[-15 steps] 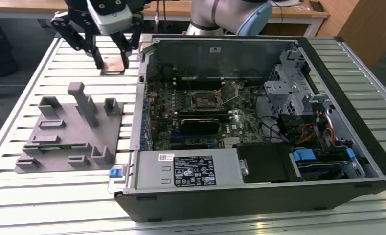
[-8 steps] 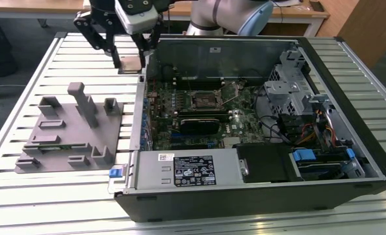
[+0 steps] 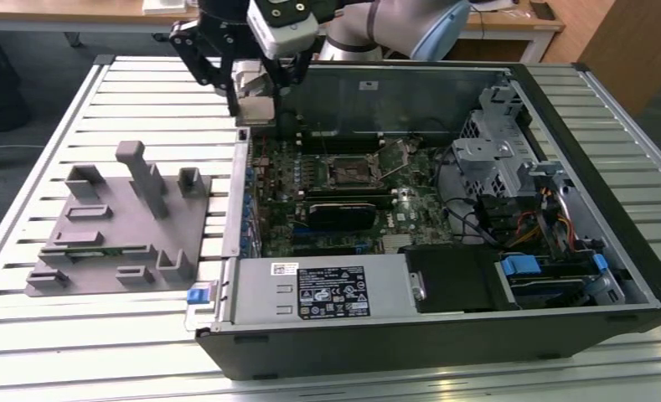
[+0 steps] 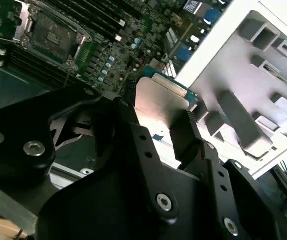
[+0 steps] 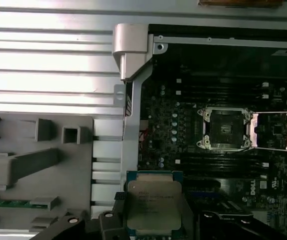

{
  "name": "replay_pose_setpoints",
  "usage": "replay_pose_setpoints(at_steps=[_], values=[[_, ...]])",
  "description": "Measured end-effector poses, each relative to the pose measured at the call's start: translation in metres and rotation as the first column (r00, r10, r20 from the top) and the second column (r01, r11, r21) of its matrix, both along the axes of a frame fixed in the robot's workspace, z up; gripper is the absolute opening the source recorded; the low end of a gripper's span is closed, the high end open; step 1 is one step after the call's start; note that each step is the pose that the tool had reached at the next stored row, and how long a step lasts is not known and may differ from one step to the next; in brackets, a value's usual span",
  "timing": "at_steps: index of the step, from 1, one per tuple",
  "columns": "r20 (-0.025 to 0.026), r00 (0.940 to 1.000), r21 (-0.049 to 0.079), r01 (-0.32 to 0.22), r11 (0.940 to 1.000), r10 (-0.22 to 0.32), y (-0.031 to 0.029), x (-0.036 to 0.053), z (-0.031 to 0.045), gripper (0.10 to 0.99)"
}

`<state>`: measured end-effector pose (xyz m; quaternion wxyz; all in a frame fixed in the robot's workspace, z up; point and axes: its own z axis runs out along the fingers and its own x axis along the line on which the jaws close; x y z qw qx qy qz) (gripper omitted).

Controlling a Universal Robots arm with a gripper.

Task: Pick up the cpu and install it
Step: 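Pick up the cpu and move it towards the insertion slot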

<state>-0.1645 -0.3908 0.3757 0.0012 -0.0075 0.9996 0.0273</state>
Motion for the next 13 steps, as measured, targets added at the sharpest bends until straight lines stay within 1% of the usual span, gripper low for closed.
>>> replay_pose_setpoints(at_steps=[4,7,13], values=[[0.0000,1.0000,0.000,0.000,1.0000,0.000,0.0024,0.0183,-0.0008,0.525],[0.0000,1.0000,-0.001,0.000,1.0000,0.000,0.0053,0.0269,-0.0011,0.525],[0.0000,1.0000,-0.001,0.000,1.0000,0.000,0.0144,0.0450,-0.0023,0.525]])
